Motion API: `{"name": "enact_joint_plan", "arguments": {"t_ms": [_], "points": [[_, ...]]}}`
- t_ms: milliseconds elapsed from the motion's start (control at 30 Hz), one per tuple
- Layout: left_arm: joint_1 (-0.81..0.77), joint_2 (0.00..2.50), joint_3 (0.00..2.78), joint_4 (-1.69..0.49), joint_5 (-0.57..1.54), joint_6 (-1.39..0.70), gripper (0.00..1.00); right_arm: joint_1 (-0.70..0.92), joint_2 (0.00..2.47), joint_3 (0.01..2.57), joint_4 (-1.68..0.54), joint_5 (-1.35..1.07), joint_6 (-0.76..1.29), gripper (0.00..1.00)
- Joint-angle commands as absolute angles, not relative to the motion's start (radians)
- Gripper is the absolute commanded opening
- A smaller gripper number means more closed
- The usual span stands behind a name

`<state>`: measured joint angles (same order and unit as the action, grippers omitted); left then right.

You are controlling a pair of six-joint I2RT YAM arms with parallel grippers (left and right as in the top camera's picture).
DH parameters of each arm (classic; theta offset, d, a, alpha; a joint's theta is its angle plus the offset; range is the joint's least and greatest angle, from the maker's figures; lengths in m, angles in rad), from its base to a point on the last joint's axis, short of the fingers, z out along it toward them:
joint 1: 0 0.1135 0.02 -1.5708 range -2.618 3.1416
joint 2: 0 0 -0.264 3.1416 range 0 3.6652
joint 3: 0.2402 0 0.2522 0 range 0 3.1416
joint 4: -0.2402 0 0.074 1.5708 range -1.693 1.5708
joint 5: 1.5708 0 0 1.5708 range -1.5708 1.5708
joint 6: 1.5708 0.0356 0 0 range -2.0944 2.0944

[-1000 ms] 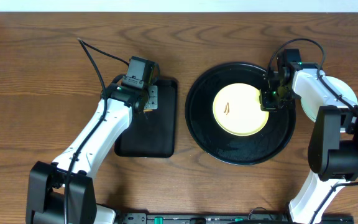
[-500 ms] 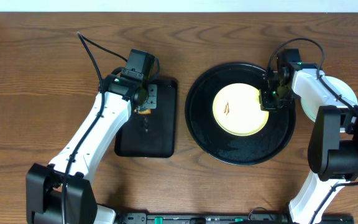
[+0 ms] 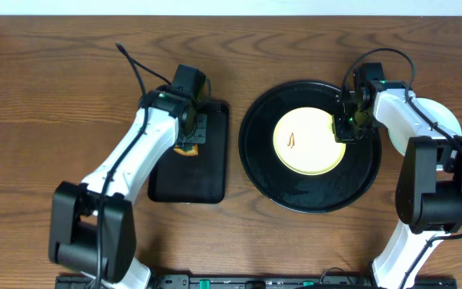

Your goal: Clean dirty plates on tray and stack at the side

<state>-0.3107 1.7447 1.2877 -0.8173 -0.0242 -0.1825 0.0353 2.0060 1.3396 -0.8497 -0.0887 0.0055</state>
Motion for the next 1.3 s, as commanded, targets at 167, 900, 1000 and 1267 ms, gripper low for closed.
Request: {"name": "enact_joint_plan", "arguments": {"t_ms": [167, 900, 1000, 1267], "points": [[-0.314, 1.79, 1.453, -0.863, -0.007, -0.18, 0.07, 0.054, 2.014, 1.325, -0.849, -0.102, -0.005, 0.07], [-0.314, 1.793, 1.399, -0.809, -0.007, -0.181, 0.08, 0.054, 2.014, 1.325, -0.853, -0.102, -0.005, 0.09], [-0.314, 1.793, 1.399, -0.794, -0.007, -0.181, 0.08, 0.054, 2.014, 1.325, -0.852, -0.102, -0.005, 0.09], [-0.324, 1.793, 1.399, -0.781, -0.011, -0.181, 0.08, 0.054, 2.014, 1.325, -0.852, -0.102, -0.005, 0.1]]}}
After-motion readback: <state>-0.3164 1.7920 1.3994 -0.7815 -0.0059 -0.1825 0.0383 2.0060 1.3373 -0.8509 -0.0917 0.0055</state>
